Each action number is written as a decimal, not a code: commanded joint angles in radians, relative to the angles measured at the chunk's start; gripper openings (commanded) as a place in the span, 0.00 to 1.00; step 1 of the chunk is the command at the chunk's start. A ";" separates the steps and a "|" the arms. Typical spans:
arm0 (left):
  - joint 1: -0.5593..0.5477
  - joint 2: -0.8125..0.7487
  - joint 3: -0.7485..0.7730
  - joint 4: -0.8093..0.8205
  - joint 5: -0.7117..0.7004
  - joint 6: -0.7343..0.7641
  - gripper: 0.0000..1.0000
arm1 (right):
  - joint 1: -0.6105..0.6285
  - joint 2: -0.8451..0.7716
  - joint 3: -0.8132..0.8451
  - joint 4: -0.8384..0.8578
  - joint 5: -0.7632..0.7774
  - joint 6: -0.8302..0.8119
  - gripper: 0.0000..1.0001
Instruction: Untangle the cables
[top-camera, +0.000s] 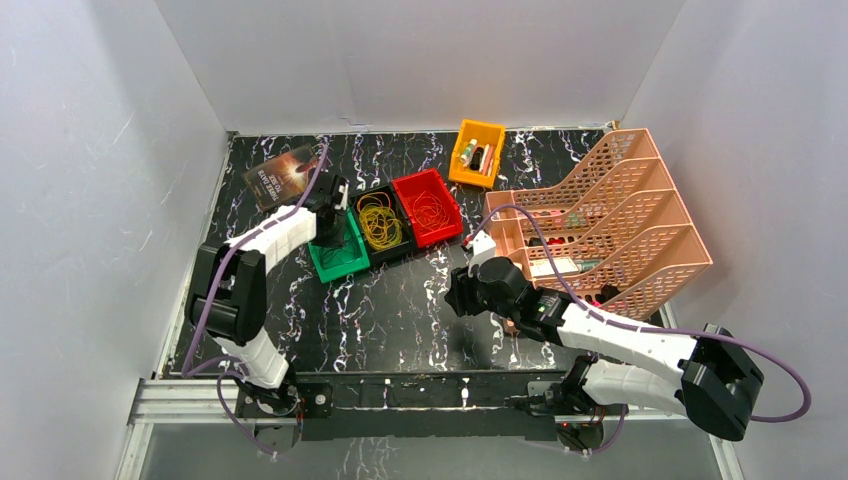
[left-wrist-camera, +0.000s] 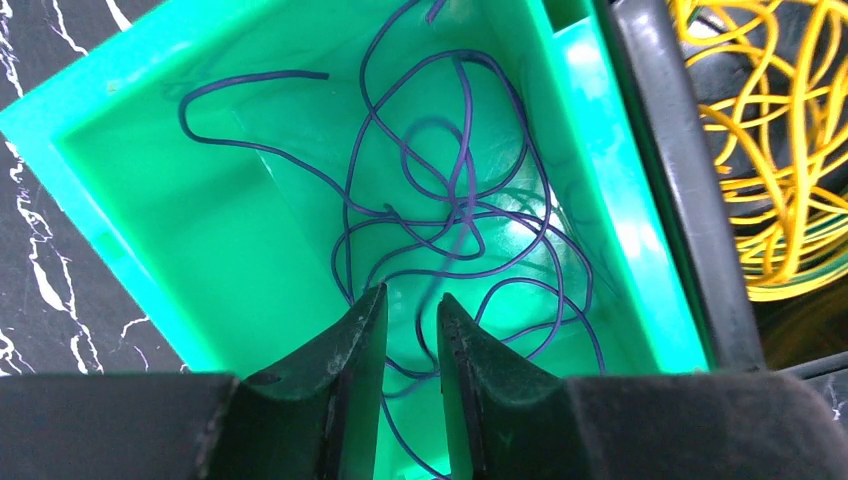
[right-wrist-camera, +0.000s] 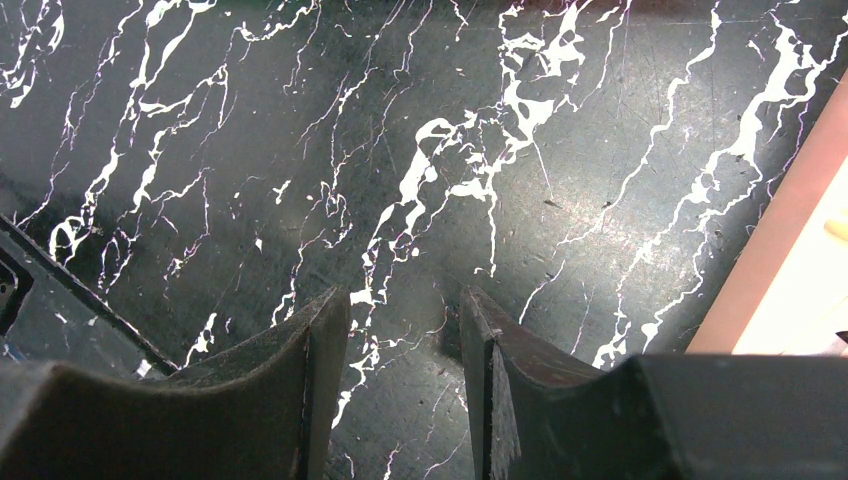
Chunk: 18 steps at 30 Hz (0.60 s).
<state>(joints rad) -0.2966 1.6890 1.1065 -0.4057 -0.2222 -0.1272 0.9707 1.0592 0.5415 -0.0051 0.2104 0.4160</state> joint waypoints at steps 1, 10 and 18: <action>-0.001 -0.079 0.043 -0.035 0.002 -0.005 0.26 | -0.001 -0.008 0.005 0.021 0.011 -0.001 0.53; -0.001 -0.143 0.040 -0.051 0.027 -0.012 0.40 | -0.001 -0.004 0.007 0.019 0.009 0.001 0.53; -0.001 -0.268 -0.033 0.001 0.091 -0.028 0.46 | -0.001 -0.018 0.025 0.005 0.019 -0.002 0.58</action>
<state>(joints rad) -0.2966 1.5337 1.1152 -0.4244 -0.1829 -0.1406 0.9707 1.0592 0.5415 -0.0063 0.2104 0.4156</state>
